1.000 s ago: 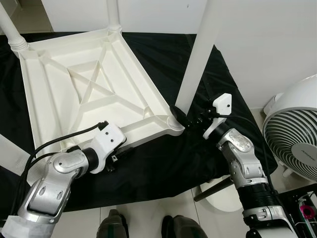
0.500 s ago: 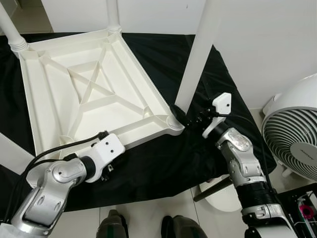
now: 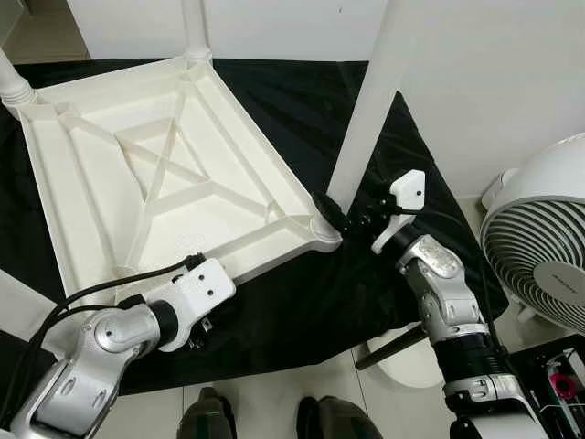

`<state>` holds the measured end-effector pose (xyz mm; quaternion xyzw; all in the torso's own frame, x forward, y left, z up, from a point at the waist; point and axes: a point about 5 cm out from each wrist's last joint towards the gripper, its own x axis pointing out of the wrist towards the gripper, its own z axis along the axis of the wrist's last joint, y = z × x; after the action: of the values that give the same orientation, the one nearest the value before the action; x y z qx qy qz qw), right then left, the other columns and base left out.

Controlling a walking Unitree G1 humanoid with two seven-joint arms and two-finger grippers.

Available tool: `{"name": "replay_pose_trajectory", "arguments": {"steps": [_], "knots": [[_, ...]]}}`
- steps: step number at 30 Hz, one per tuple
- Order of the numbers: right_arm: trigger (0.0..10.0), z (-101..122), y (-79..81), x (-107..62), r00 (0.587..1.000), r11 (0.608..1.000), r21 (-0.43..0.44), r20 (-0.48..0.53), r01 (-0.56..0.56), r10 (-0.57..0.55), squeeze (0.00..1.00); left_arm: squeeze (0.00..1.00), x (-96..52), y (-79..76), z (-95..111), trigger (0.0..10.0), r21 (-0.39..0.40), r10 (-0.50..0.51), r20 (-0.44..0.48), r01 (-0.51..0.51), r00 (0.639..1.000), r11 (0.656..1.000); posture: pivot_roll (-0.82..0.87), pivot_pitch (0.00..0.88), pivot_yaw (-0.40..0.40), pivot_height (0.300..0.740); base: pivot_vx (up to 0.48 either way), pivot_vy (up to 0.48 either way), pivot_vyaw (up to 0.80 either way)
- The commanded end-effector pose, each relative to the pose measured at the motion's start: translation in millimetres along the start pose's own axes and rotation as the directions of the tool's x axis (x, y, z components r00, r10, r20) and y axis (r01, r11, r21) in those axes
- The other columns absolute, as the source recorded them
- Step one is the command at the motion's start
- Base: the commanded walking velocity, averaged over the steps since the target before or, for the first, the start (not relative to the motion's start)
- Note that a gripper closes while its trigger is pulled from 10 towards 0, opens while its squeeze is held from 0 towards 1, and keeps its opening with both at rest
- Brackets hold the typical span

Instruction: Building children table

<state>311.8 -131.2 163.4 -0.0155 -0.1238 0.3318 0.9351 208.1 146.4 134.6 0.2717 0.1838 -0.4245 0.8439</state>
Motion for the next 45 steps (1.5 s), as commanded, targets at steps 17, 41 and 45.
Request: {"name": "replay_pose_trajectory", "arguments": {"steps": [17, 41, 45], "knots": [[10.0, -11.1, 6.7, 35.5, 0.995, 0.996, -0.002, -0.049, -0.09, 0.09, 0.0, 0.0, -6.8, -25.4, 9.6, 10.0, -0.009, -0.261, 0.019, 0.261, 0.965, 0.965, 0.05, 0.088, -0.031, 0.74, 0.0, 0.0, 0.0], [10.0, -21.1, 20.5, 93.9, 0.981, 0.995, -0.033, -0.172, -0.092, 0.085, 0.0, 0.0, -2.5, -26.2, 17.1, 10.0, -0.02, -0.255, 0.035, 0.256, 0.966, 0.967, 0.04, 0.108, -0.022, 0.74, 0.0, 0.0, 0.0], [10.0, -24.2, 21.6, 95.0, 0.987, 1.0, -0.025, -0.158, -0.018, 0.014, 0.0, 0.0, 0.5, -22.0, 18.2, 10.0, -0.01, -0.225, 0.041, 0.225, 0.974, 0.974, 0.05, 0.104, -0.02, 0.74, 0.0, 0.0, 0.0]]}}
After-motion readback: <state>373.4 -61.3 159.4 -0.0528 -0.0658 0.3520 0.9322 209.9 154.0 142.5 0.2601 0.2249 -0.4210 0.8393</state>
